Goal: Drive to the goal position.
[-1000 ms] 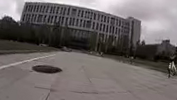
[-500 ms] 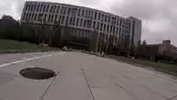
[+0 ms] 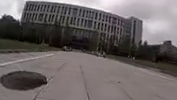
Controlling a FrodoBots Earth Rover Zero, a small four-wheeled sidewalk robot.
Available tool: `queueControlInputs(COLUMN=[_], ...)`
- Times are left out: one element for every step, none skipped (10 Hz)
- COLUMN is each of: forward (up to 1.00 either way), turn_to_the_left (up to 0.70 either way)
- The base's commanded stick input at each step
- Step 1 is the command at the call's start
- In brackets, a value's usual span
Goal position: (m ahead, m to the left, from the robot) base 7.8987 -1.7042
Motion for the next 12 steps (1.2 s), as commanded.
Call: queueControlInputs(forward=[1.0,1.0,1.0,1.0,1.0,1.0,1.0,1.0,1.0,1.0,1.0,1.0], turn_to_the_left=[0.0,0.0,0.0,0.0,0.0,0.0,0.0,0.0,0.0,0.0,0.0,0.0])
